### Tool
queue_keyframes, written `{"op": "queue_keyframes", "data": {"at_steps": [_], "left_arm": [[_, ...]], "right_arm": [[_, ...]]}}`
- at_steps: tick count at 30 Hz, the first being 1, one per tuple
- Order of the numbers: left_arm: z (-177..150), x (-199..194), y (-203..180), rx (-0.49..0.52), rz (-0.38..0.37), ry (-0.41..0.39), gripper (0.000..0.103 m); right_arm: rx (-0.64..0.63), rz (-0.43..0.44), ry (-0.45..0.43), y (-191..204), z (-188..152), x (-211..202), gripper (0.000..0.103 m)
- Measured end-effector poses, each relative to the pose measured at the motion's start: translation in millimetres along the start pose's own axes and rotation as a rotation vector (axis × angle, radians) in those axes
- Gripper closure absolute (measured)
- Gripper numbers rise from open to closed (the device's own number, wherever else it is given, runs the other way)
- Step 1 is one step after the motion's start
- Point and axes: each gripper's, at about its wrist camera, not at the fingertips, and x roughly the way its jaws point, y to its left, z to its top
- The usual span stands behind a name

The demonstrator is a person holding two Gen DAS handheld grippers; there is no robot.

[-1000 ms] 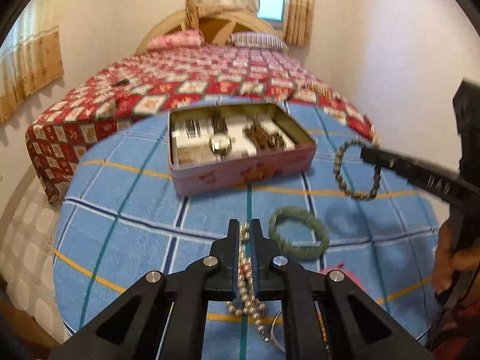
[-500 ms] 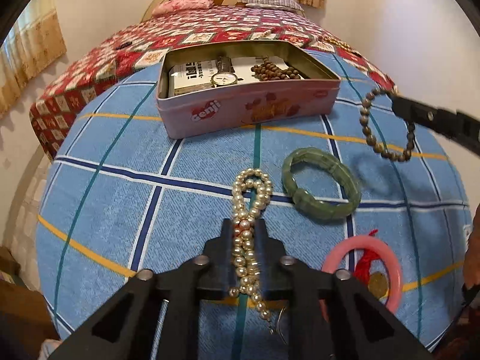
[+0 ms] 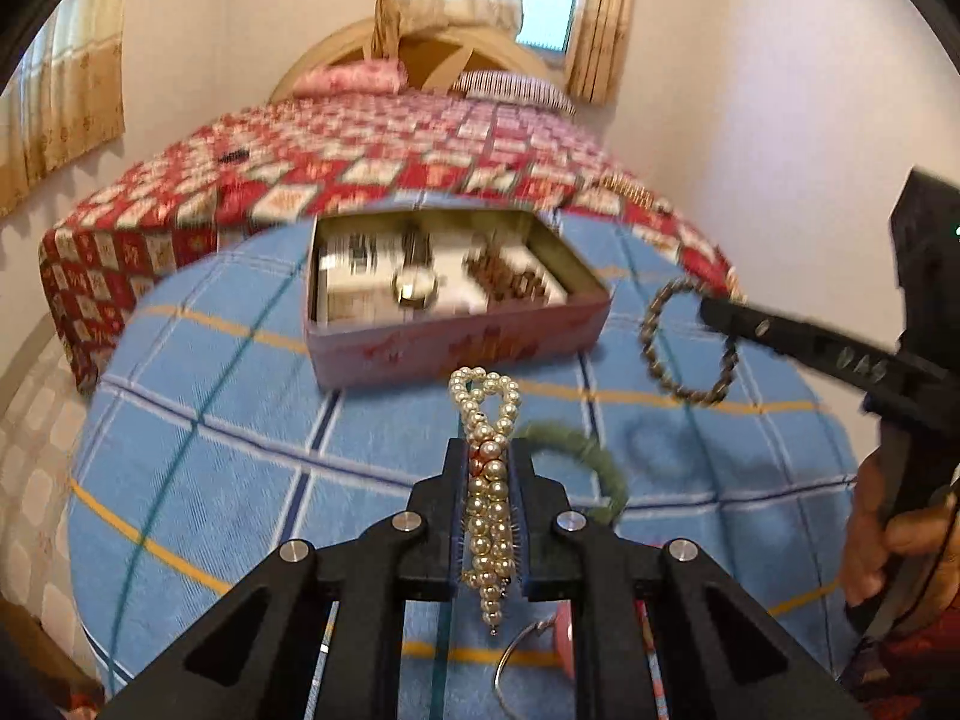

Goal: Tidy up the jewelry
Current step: 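Carry the pearls and grey bead bracelet into the pink tin and open both grippers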

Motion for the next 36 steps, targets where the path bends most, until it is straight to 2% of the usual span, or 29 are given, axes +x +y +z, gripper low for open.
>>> {"op": "queue_keyframes", "data": {"at_steps": [5,11,19,23,28,30,32,34,36], "left_arm": [[30,4,8,-0.016,0.012,-0.074,0.091],[65,39,31,-0.078,0.046,-0.116,0.091],[72,88,53,-0.102,0.087,-0.069,0.091],[70,104,59,-0.097,0.103,-0.038,0.091],[63,111,58,-0.081,0.126,-0.043,0.090],[63,109,58,-0.082,0.129,-0.046,0.085],[62,105,58,-0.087,0.125,-0.068,0.075],[64,96,59,-0.100,0.142,-0.107,0.056],[67,86,60,-0.105,0.175,-0.138,0.049]], "right_arm": [[0.006,0.023,-0.026,4,16,7,0.090],[0.063,0.082,-0.052,11,48,37,0.090],[0.099,0.118,0.052,23,49,109,0.090],[0.092,0.116,0.089,20,41,123,0.090],[0.052,0.082,0.053,21,38,118,0.087],[0.056,0.080,0.037,20,39,113,0.081],[0.069,0.054,-0.008,17,43,107,0.061],[0.079,0.022,-0.064,12,45,97,0.049],[0.087,-0.007,-0.100,9,47,91,0.043]]}}
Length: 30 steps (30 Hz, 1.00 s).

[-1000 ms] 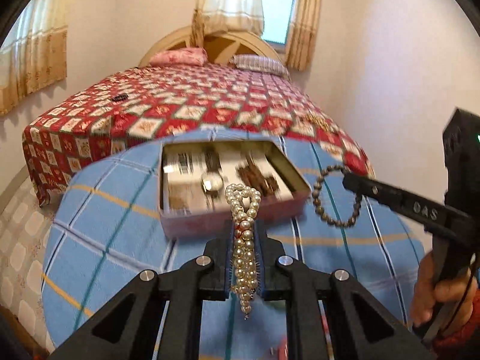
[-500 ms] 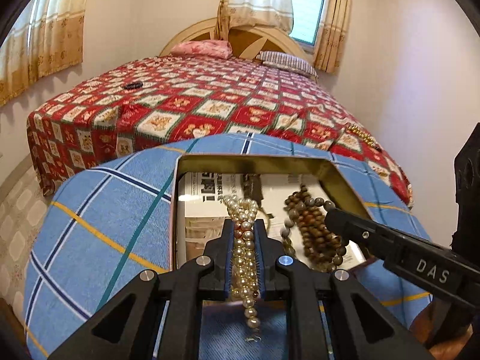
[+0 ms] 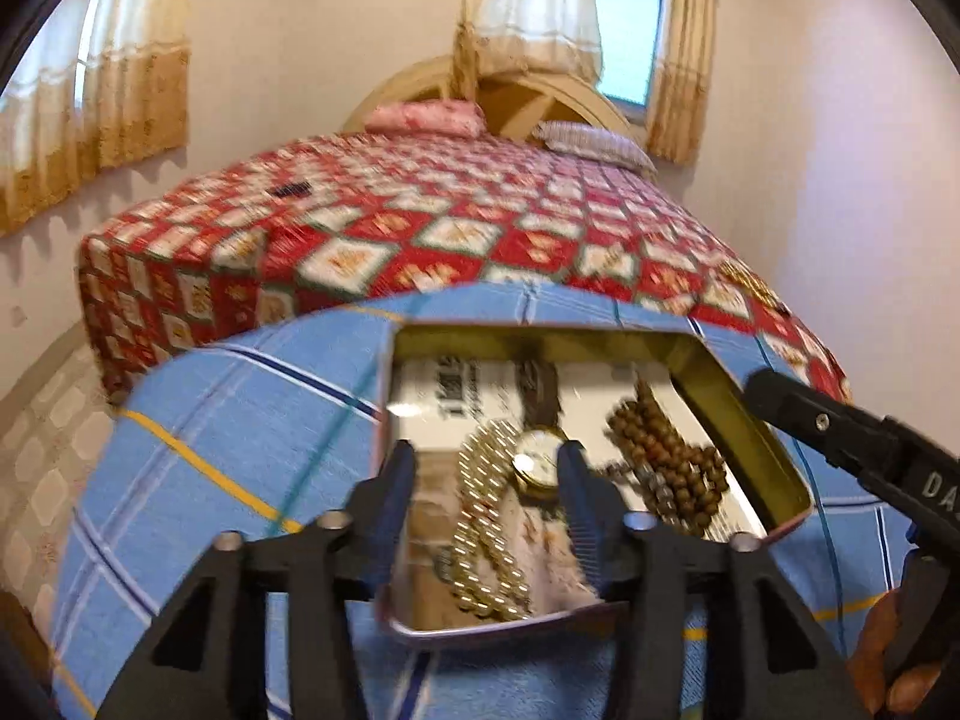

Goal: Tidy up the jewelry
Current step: 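Carry the pearls and grey bead bracelet into the pink tin and open both grippers, then withdraw both grippers from the tin back over the cloth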

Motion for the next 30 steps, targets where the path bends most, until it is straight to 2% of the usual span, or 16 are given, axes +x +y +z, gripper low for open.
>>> {"op": "queue_keyframes", "data": {"at_steps": [3,5,10,22,30], "left_arm": [[3,-15,6,-0.028,0.017,-0.024,0.048],[1,-22,11,-0.050,0.039,-0.005,0.048],[-16,-39,13,-0.021,0.141,0.046,0.048],[-62,-88,18,-0.099,0.150,0.093,0.048],[-80,-112,17,-0.116,0.147,0.108,0.048]], "right_arm": [[0.009,-0.027,0.000,-4,2,1,0.043],[0.019,-0.034,0.007,-7,2,2,0.043],[0.001,-0.058,0.013,-7,0,-6,0.043],[-0.020,-0.103,0.107,-26,-39,-52,0.043],[-0.051,-0.089,0.127,-20,-54,-79,0.043]]}}
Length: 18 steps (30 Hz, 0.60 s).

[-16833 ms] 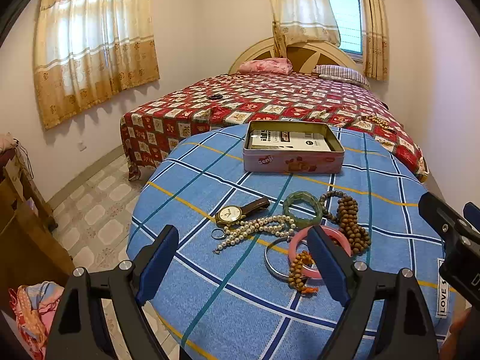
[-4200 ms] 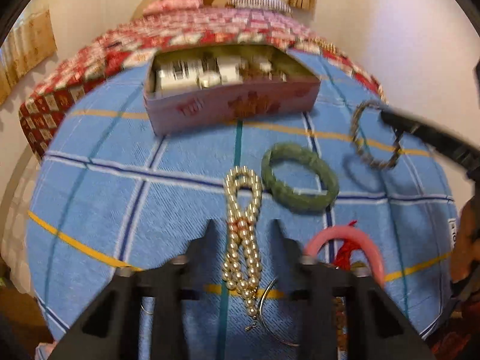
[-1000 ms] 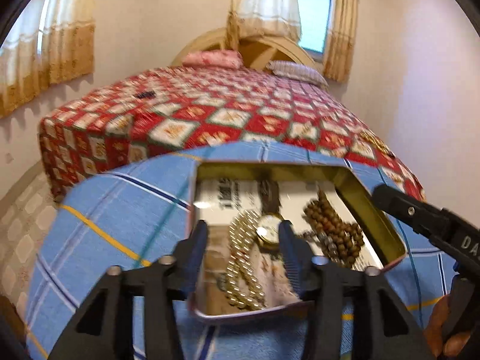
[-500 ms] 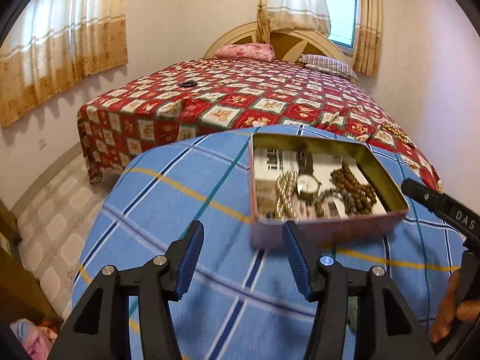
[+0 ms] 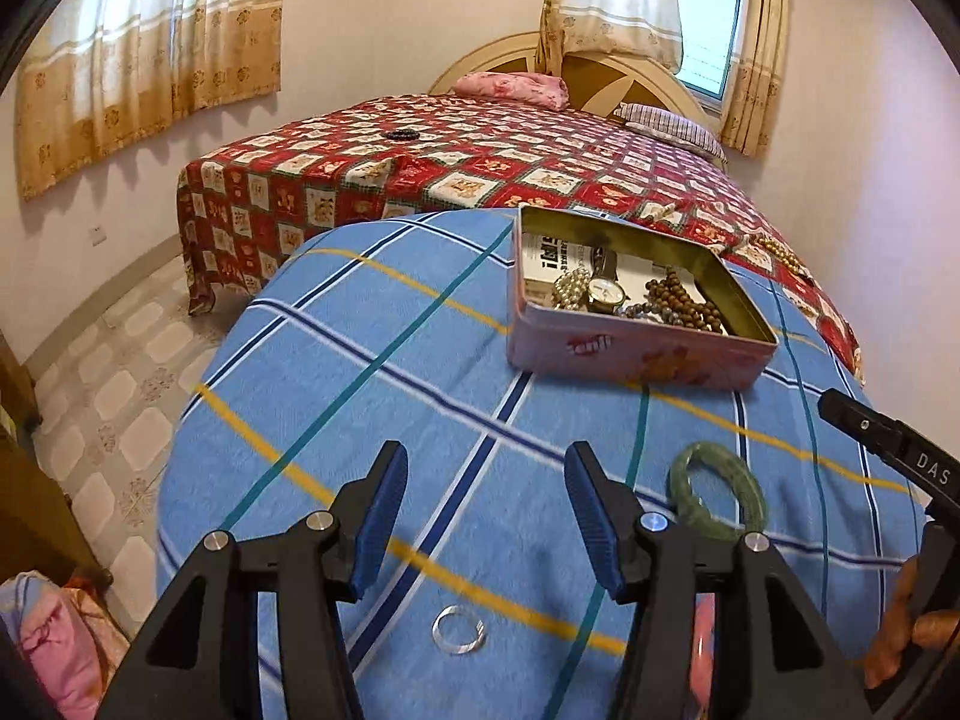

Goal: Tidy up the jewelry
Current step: 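Withdraw both grippers from the tin back over the cloth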

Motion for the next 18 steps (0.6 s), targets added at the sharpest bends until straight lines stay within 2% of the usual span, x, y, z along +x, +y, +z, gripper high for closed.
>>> {"op": "queue_keyframes", "data": {"at_steps": [9,14,18], "left_arm": [[-28,-26,30,0.001,0.084,0.018,0.048],[-46,-28,30,0.056,0.092,0.052,0.048],[-53,-21,24,0.084,0.065,0.076,0.048]], "right_arm": [[-0.015,0.005,0.004,1,-14,-18,0.043],[-0.042,0.014,0.007,6,-20,-23,0.043],[-0.065,0.019,0.012,11,-24,-26,0.043]]}}
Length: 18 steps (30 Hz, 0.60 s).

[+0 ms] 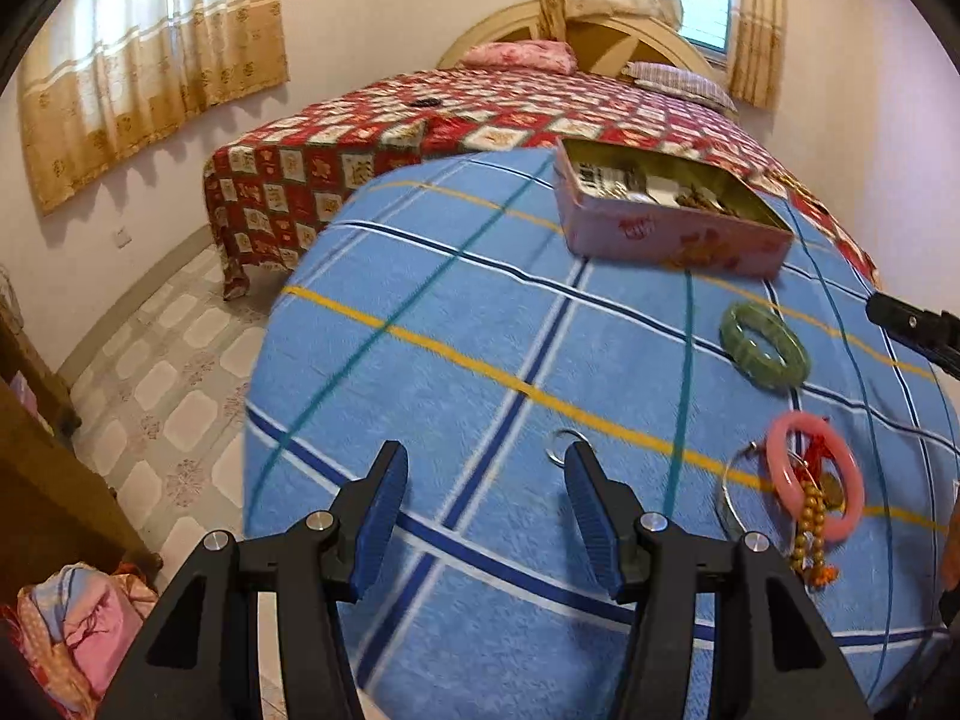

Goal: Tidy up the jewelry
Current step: 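Withdraw both grippers from the tin back over the cloth, then grasp the small silver ring with left gripper while right gripper nears the jade bangle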

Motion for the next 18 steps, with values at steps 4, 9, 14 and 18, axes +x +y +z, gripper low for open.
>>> {"op": "queue_keyframes", "data": {"at_steps": [4,9,14,18], "left_arm": [[1,4,-8,0.029,-0.043,0.001,0.048],[5,10,-20,0.066,-0.068,-0.001,0.048],[5,23,-23,0.089,-0.057,0.033,0.057],[6,23,-20,0.079,-0.071,0.035,0.082]], "right_arm": [[-0.010,-0.002,0.007,2,-3,0,0.043],[-0.003,0.001,0.014,1,-5,1,0.043],[-0.005,0.000,0.014,2,-5,1,0.043],[-0.002,0.002,0.016,2,-6,2,0.043]]}}
